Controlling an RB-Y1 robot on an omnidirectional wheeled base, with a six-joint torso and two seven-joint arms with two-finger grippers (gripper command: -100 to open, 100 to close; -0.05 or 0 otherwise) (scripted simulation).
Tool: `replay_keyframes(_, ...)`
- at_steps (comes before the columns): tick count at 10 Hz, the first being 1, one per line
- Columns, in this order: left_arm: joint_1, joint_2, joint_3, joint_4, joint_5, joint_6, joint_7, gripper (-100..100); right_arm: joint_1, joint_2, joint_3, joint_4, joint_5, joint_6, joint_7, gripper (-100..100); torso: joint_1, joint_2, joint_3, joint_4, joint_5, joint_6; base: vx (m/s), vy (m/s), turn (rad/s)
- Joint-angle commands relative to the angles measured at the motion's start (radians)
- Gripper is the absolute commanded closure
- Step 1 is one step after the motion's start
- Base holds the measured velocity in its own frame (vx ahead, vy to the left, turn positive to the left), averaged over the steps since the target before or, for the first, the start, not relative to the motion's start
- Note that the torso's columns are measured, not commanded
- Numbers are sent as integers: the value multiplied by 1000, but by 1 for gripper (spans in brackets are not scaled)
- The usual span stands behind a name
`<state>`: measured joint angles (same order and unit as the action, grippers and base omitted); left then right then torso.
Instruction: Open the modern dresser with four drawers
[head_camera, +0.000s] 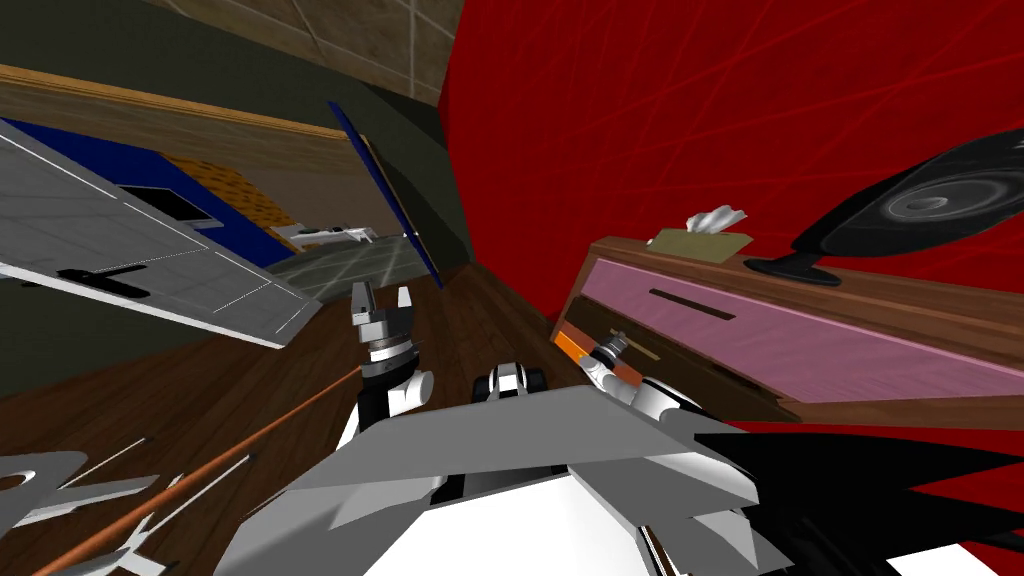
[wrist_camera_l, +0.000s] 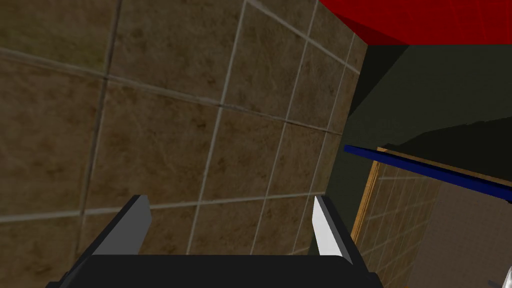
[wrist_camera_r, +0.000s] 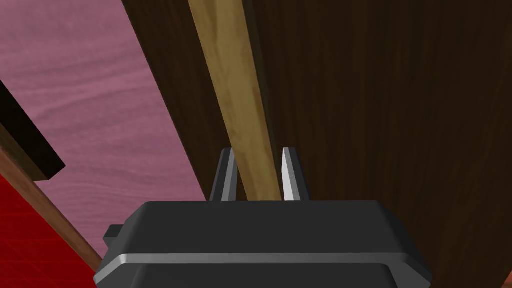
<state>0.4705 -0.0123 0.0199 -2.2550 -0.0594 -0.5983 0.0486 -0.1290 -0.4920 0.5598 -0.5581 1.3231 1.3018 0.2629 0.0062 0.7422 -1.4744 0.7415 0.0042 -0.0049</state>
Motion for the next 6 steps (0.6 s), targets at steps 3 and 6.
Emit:
replay_keyframes(3,0,0,0,0,0,0,0,0,-84,20,13,52,-147,28,81,100,2,-4,-2,0,0,-4,-189,39,265)
replay_keyframes(6,1,0,0,0,0,0,0,0,-78,33,14,38,-163,35,102,100,-2,-11,-7,-3,1,2,-76,40,31)
